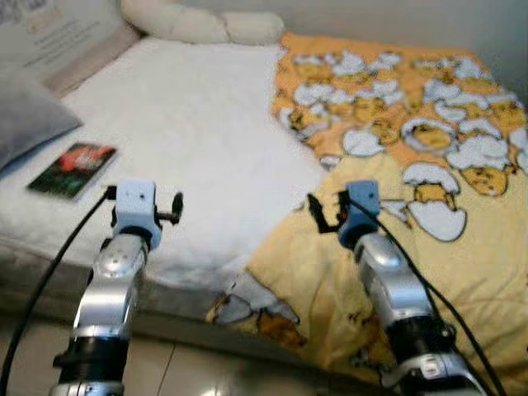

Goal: Clean up the room

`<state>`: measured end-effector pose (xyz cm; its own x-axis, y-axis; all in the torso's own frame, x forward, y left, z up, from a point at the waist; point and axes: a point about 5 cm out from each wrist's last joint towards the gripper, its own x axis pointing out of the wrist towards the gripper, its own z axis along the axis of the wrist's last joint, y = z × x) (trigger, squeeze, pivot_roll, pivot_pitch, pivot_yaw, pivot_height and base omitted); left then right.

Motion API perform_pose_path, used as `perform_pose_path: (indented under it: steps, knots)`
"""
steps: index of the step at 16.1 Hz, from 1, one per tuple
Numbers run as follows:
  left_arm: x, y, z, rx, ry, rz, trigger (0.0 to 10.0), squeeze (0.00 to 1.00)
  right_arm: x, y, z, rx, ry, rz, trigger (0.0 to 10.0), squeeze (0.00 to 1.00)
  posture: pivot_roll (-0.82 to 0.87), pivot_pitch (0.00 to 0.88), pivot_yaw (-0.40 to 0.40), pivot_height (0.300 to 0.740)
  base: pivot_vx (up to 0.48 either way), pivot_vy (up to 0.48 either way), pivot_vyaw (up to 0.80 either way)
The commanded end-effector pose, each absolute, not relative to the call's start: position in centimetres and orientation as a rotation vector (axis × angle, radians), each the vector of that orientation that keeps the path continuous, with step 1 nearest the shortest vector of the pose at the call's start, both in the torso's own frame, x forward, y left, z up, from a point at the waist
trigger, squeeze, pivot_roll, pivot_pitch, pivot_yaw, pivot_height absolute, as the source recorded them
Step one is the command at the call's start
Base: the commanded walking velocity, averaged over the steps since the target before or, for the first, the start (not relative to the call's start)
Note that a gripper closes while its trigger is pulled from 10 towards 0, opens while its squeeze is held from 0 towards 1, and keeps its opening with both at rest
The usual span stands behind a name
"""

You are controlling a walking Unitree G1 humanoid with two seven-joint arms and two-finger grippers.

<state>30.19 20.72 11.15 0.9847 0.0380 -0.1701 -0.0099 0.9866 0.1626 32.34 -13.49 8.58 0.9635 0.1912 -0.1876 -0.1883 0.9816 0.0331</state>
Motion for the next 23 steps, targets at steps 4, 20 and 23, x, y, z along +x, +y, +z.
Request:
perform_pose_path:
  steps: [4,20,23]
  knots:
    - [30.34,20.14,11.34,0.172,0.163,0.006,10.0,0.0,32.31,-14.02,8.49,0.011,0.197,0.171,10.0,0.0,-0.04,0.0,-0.001,0.74,0.39,0.0,0.0]
    - [30.49,20.5,11.58,0.213,0.164,0.016,10.0,0.0,32.38,-14.03,8.21,0.012,0.222,0.16,10.0,0.0,-0.04,0.0,0.002,0.74,0.0,0.258,-0.52]
    - [30.56,20.62,11.61,0.214,0.162,0.026,10.0,0.0,32.42,-13.95,8.23,0.012,0.222,0.168,10.0,0.0,-0.04,0.0,0.003,0.74,0.0,0.0,0.0]
